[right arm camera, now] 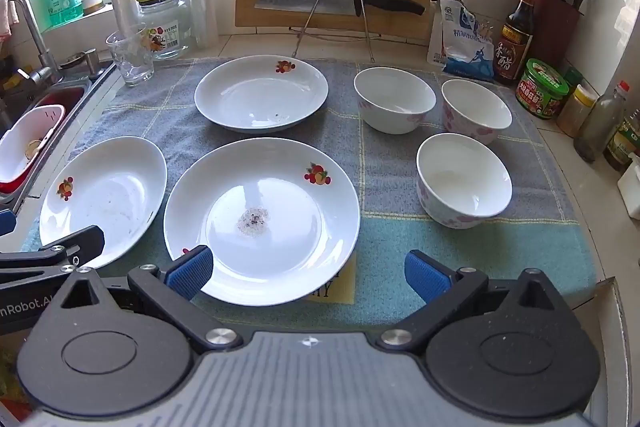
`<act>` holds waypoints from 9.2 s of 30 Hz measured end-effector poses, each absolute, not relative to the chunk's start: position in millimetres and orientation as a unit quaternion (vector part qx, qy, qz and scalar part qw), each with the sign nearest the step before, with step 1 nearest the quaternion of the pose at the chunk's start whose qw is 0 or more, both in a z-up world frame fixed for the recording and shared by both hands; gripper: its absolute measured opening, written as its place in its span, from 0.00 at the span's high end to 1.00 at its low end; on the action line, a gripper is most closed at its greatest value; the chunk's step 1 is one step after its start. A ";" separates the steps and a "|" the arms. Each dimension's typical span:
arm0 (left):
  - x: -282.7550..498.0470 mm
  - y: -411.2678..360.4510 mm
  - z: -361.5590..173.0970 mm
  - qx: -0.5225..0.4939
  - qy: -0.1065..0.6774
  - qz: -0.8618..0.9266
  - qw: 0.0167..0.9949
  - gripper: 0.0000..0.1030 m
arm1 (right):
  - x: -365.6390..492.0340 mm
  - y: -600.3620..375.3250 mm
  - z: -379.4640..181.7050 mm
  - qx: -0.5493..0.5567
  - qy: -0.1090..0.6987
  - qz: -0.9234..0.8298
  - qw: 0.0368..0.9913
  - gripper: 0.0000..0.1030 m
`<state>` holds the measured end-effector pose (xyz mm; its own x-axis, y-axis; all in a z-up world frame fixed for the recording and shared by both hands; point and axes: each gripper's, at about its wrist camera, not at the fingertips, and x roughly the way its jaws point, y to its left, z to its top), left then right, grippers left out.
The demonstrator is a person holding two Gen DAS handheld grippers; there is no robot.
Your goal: Organize plates and bowls
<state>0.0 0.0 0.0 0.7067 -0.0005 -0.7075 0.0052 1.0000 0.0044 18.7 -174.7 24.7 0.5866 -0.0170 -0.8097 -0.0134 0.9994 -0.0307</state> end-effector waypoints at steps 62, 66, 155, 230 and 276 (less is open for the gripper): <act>1.6 -1.0 7.4 0.002 0.377 -0.003 0.926 0.01 | 22.7 -177.7 29.4 -0.021 0.448 -0.003 0.894 0.00; 1.7 -1.1 7.6 0.002 0.378 -0.003 0.926 0.01 | 23.2 -178.2 29.8 -0.022 0.448 -0.002 0.894 0.00; 12.9 74.2 -110.4 0.016 0.367 -0.026 0.930 0.00 | 155.8 -72.7 -29.7 -0.115 0.416 0.386 0.815 0.00; 149.5 146.4 -104.9 0.094 0.367 -0.179 0.908 0.01 | 330.7 14.3 -77.7 -0.101 0.502 0.427 0.745 0.30; 52.3 58.4 -51.0 0.021 0.343 -0.072 0.937 0.01 | 122.1 -126.7 -22.5 -0.101 0.364 0.323 0.867 0.00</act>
